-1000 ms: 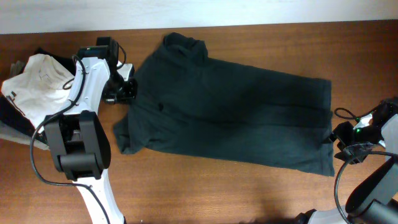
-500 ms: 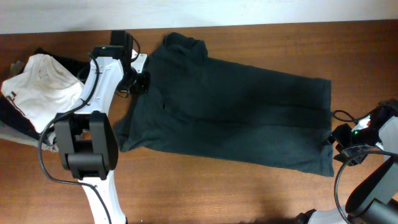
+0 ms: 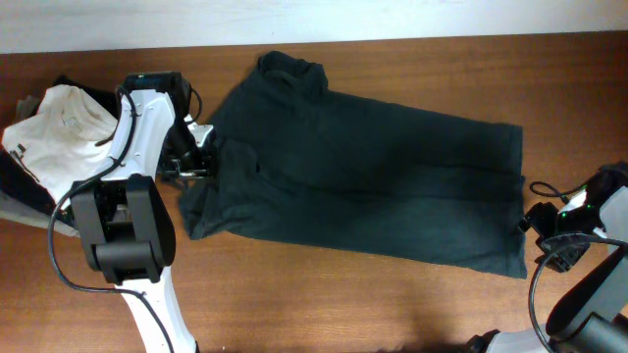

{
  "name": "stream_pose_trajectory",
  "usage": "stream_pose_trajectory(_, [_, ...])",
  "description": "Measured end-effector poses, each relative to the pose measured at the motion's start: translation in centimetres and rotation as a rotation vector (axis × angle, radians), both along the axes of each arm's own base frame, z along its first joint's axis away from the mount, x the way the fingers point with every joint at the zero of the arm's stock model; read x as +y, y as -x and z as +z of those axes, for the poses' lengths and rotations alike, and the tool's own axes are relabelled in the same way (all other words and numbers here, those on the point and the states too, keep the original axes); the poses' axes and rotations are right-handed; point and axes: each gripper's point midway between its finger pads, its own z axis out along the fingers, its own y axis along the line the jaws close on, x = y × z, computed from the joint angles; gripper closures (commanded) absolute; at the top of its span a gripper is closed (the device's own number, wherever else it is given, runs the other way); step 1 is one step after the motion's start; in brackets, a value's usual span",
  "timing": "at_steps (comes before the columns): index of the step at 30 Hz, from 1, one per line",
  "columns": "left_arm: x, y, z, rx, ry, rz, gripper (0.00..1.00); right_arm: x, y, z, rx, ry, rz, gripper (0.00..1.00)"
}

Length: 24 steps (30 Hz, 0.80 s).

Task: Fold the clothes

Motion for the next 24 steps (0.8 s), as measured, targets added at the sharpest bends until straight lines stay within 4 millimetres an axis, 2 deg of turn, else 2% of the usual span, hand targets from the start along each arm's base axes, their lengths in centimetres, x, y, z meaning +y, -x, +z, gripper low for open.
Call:
stream_pose_trajectory(4, [-0.1,1.2,-0.1,0.049,0.004,-0.001,0.51,0.5,1.0,-0.7,0.029,-0.017,-0.003,0.30])
stream_pose_trajectory(8, [-0.1,3.3,-1.4,0.126,0.005,0.000,0.57,1.0,1.6,-1.3,0.048,-0.029,-0.013,0.30])
stream_pose_trajectory(14, [-0.1,4.2,-3.7,0.141,0.005,-0.003,0.99,0.8,1.3,-1.4,0.039,-0.018,-0.025,0.29])
stream_pose_trajectory(20, [1.1,2.0,-4.6,0.046,-0.060,-0.002,1.00,0.5,1.0,-1.4,0.028,-0.008,-0.027,0.25])
stream_pose_trajectory(24, [2.6,1.6,-4.8,0.028,-0.088,0.037,0.99,0.8,0.9,-1.4,0.017,-0.021,-0.019,0.24])
